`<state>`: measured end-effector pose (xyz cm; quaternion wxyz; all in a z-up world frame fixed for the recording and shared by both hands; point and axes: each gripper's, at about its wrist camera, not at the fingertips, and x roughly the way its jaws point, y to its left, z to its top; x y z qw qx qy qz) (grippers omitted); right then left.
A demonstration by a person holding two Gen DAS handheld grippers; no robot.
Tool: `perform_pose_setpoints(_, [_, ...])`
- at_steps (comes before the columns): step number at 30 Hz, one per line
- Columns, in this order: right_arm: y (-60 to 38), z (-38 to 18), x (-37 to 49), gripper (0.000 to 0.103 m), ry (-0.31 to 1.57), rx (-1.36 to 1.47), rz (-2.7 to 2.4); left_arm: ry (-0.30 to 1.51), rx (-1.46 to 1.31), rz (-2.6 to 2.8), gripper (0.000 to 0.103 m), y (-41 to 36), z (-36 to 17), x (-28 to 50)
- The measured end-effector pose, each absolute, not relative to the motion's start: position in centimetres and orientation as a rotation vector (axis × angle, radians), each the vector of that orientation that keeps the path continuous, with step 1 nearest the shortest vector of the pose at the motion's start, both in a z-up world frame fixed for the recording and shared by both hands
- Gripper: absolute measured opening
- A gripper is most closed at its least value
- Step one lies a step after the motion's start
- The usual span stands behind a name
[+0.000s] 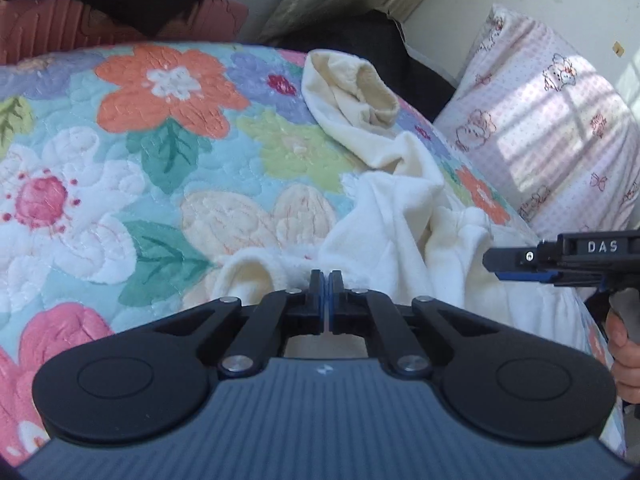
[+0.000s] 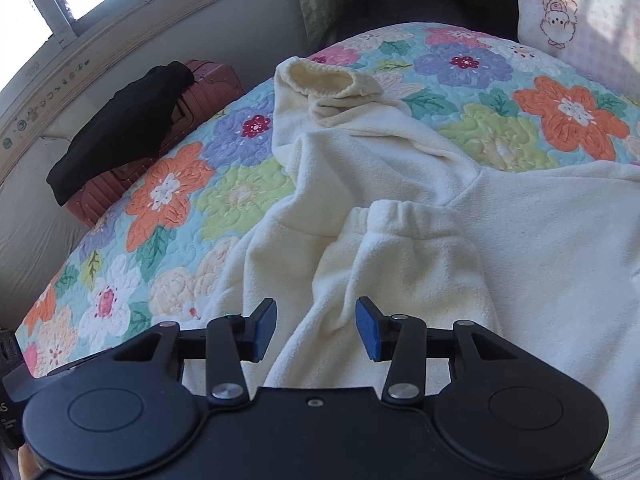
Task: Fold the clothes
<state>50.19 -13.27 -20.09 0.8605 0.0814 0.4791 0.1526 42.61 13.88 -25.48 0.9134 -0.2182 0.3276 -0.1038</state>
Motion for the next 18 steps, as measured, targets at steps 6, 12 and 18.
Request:
perform_pose_setpoints(6, [-15.9,-22.4,50.8,0.054,1.048,0.132,0.235,0.605,-0.152,0.141,0.000,13.7,-21.4,39.2])
perform_pose_setpoints(12, [-17.8,-25.0,48.8,0.054,1.097,0.263,0.199,0.771,-0.353,0.043,0.002,16.6,-24.1,40.6])
perform_pose_setpoints(18, [-19.5,-20.5,48.1,0.055,1.041,0.423,0.307,0.807,-0.139,0.020,0.007,12.4,-21.9,39.1])
